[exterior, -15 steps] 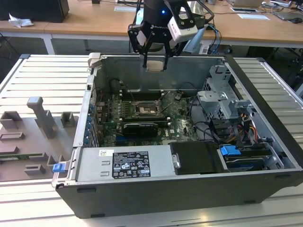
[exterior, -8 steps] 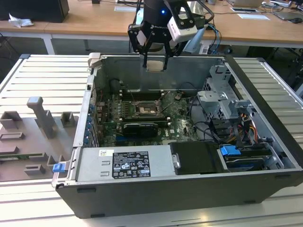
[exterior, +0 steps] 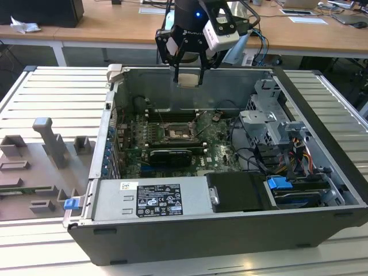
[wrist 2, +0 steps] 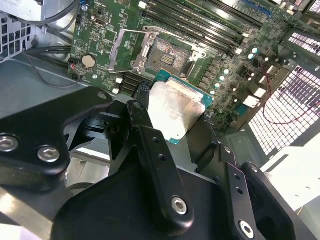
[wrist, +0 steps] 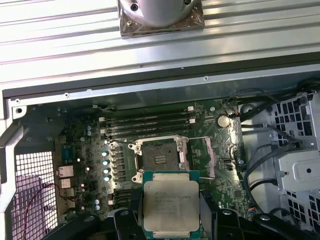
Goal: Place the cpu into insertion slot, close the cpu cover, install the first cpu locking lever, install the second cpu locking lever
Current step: 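Place the cpu into insertion slot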
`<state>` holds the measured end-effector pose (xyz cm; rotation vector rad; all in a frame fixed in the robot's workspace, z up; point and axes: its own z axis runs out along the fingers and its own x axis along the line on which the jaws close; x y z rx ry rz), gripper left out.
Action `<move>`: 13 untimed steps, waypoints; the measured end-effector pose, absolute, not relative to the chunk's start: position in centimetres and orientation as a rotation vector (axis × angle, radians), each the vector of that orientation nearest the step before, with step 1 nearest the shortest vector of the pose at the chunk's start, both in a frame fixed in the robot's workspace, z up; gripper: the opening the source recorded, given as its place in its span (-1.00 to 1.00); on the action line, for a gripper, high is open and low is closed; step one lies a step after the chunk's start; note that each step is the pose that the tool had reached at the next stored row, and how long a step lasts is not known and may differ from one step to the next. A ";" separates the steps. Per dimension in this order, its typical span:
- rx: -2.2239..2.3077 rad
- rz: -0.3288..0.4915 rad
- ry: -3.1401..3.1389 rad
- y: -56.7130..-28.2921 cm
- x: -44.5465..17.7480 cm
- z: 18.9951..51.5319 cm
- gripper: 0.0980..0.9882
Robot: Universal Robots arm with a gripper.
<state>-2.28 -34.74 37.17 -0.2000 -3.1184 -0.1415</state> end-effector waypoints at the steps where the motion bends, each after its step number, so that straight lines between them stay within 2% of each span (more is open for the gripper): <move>1: -0.203 -0.142 -3.118 -34.7 -2.3 37.2 0.00; 13: -0.344 -0.142 -3.110 -34.7 -2.3 37.2 0.00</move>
